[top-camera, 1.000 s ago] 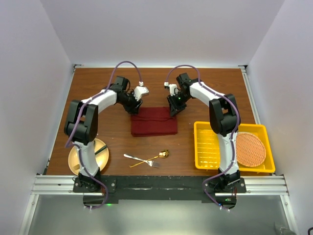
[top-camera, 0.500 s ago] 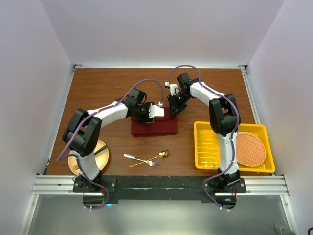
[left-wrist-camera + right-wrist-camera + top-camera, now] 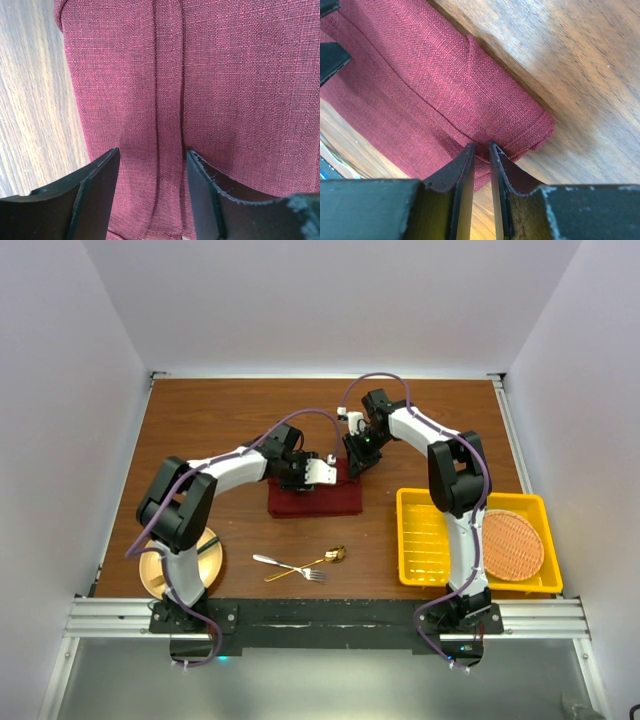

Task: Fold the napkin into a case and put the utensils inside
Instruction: Fold the lower triangle-folded napkin at the center of the board.

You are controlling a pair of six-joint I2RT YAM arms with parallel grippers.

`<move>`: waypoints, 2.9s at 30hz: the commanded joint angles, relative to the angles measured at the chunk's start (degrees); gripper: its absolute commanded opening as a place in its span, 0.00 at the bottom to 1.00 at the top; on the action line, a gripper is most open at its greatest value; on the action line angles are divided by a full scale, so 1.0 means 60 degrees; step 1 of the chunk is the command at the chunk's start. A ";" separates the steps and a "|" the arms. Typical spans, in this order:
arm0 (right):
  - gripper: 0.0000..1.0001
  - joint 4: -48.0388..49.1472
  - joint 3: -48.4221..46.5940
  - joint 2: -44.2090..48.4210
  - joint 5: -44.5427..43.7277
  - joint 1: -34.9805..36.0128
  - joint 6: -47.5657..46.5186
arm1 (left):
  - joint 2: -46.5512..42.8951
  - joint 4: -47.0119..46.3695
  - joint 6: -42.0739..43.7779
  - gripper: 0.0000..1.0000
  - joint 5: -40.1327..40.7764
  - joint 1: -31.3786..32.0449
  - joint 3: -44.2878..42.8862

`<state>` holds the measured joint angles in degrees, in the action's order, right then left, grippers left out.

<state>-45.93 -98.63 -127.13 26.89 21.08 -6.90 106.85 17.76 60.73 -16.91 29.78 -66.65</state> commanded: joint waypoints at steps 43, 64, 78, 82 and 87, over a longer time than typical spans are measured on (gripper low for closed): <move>0.23 -0.0592 -0.0832 -0.0066 -0.0205 -0.0027 -0.0110 | 0.0576 0.2577 -0.0512 0.00 -0.1856 0.0046 -0.2808; 0.23 -0.0474 -0.0671 -0.0403 -0.0571 -0.0057 -0.0330 | 0.0751 0.0350 -0.0132 0.16 0.0138 0.0046 -0.0932; 0.23 -0.0431 -0.0759 -0.0477 -0.0542 -0.0071 -0.0301 | 0.0737 0.0482 0.0177 0.00 -0.0067 -0.0027 -0.1576; 0.23 -0.0562 -0.0949 -0.0477 -0.0454 -0.0056 -0.0257 | 0.0547 0.0687 -0.0014 0.00 -0.0492 -0.0027 -0.1825; 0.23 -0.0635 -0.1198 -0.0447 -0.0396 -0.0071 -0.0184 | 0.0356 0.1199 -0.0204 0.00 -0.1019 -0.0027 -0.2191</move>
<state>-49.56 -103.07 -129.08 26.04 20.95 -7.64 111.59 22.74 60.51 -18.37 29.76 -76.16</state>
